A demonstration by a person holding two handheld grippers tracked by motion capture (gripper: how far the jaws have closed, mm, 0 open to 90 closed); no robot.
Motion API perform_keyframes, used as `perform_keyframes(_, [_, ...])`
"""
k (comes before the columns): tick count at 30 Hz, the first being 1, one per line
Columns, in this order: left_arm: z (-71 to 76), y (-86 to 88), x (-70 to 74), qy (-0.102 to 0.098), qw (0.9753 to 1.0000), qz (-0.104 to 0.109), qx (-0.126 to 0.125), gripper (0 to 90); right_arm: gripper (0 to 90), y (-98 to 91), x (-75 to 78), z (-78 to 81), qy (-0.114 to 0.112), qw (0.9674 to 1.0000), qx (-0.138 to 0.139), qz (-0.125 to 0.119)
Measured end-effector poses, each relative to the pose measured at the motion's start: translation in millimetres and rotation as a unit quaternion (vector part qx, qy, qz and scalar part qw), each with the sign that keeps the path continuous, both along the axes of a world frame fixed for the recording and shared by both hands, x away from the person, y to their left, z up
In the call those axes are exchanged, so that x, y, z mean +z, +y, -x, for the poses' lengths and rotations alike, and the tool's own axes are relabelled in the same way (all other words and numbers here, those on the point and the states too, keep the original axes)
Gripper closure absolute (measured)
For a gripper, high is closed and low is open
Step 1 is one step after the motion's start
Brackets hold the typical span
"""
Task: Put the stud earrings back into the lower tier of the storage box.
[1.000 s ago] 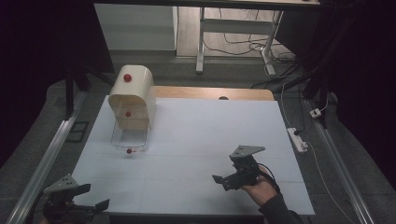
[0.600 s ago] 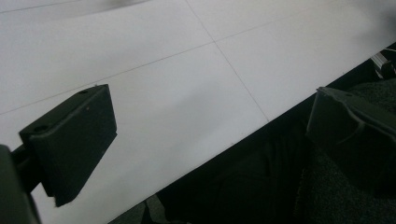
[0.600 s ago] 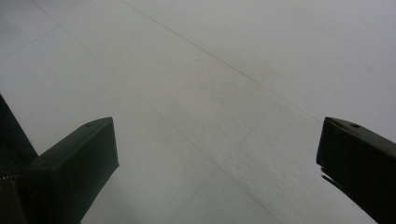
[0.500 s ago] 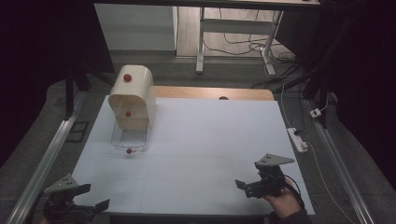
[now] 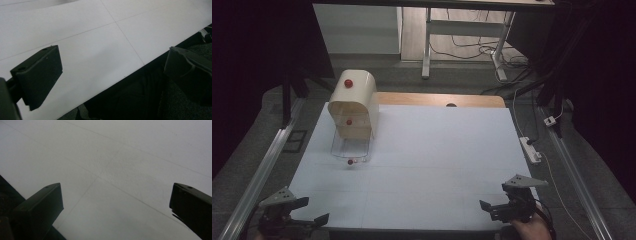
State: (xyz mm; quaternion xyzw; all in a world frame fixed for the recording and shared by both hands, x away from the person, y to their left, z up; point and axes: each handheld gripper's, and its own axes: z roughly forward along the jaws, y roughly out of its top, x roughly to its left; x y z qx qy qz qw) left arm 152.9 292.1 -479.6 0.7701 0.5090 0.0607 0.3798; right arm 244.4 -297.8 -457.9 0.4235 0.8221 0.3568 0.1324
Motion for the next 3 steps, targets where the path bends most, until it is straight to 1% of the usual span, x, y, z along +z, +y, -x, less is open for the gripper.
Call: perform_keyframes(3, [-0.9,-0.4,0.3,0.000,1.0000,0.001,0.000,1.3,0.0,-0.4,-0.8,1.5,0.008,0.9999,0.000,0.007])
